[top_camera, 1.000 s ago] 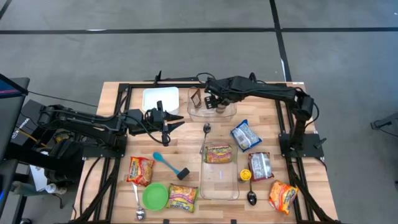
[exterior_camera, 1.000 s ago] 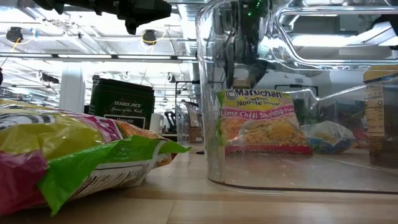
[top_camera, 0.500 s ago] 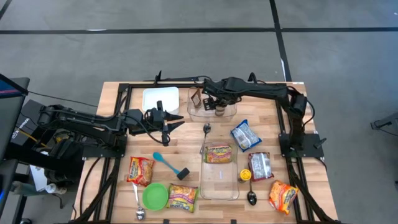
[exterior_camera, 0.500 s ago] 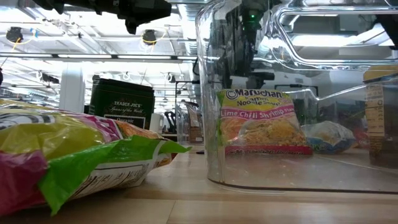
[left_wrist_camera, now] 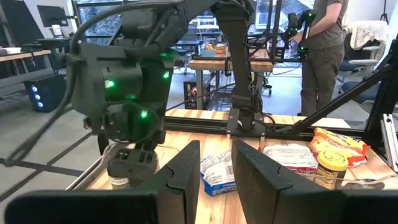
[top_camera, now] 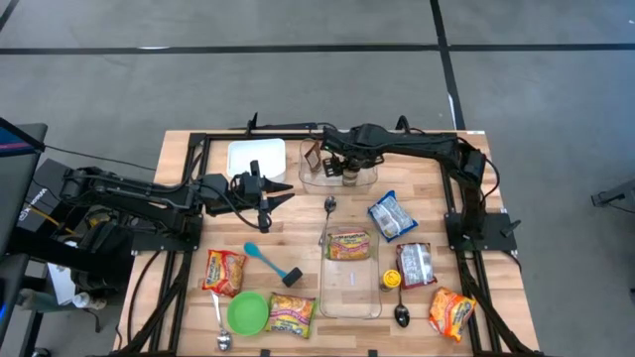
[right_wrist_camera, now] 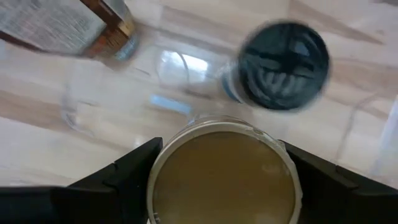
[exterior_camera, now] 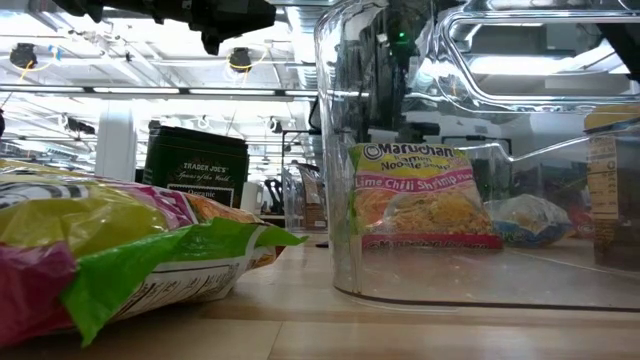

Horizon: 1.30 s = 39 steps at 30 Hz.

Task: Pick & Place Food Item
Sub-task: Put the gold seasoning bottle into the top transparent bin

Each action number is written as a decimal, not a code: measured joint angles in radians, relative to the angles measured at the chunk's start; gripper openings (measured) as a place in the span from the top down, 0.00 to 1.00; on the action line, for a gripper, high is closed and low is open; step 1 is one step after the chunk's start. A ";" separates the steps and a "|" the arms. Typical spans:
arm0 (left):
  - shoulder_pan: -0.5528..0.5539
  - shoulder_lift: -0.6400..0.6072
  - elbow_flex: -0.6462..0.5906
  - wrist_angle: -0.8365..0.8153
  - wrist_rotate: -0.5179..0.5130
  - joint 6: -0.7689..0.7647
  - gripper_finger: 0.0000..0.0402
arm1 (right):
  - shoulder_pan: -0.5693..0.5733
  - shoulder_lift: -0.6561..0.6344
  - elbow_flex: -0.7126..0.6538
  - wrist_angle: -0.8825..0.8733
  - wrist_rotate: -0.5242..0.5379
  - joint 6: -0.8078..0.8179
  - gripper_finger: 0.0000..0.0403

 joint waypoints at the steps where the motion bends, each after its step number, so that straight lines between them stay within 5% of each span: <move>1: 0.000 0.000 0.000 0.000 0.000 0.000 0.78 | 0.000 0.004 0.000 0.001 -0.001 0.000 0.30; 39: 0.000 0.000 0.000 -0.001 0.000 0.000 0.78 | -0.067 0.004 -0.002 0.276 -0.005 -0.226 0.30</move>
